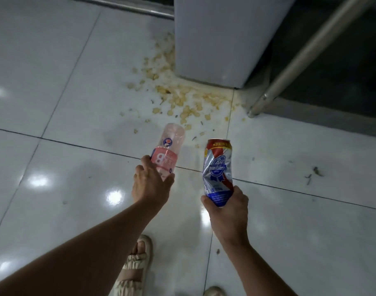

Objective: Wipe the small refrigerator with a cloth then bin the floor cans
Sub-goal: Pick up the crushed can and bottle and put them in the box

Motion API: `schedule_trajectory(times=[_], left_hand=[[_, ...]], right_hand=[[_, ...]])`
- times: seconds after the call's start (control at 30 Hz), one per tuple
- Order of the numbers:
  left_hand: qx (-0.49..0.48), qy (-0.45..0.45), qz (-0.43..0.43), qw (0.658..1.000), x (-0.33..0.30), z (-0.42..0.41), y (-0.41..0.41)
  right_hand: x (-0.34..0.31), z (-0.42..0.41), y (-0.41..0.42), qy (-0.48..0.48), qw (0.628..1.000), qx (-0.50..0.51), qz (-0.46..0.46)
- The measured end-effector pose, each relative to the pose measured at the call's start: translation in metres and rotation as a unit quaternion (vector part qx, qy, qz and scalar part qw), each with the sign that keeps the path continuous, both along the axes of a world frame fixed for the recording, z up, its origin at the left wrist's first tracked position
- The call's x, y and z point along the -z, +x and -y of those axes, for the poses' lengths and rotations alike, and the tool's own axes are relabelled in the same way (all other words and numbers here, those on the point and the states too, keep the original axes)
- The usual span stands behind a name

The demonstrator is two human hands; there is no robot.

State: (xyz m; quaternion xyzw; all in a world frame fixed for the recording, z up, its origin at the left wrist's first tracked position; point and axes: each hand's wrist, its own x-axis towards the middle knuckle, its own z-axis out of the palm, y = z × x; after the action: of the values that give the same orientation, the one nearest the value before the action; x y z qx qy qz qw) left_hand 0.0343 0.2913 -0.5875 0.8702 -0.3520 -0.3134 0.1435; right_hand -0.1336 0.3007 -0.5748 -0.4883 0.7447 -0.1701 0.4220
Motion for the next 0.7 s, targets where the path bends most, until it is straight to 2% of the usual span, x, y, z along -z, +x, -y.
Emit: schedule_trajectory(times=[0.17, 0.4, 0.7], left_hand=[[0.033, -0.052, -0.016, 0.998, -0.131, 0.01, -0.032], [0.08, -0.115, -0.008, 0.99, -0.303, 0.006, -0.071], [0.17, -0.168, -0.003, 0.971, -0.469, -0.007, -0.139]], right_hand=[[-0.125, 0.007, -0.039, -0.017, 1.0, 0.011, -0.018], [-0.295, -0.001, -0.107, -0.074, 0.995, 0.061, 0.001], [-0.454, -0.041, -0.178, -0.147, 0.983, 0.115, -0.008]])
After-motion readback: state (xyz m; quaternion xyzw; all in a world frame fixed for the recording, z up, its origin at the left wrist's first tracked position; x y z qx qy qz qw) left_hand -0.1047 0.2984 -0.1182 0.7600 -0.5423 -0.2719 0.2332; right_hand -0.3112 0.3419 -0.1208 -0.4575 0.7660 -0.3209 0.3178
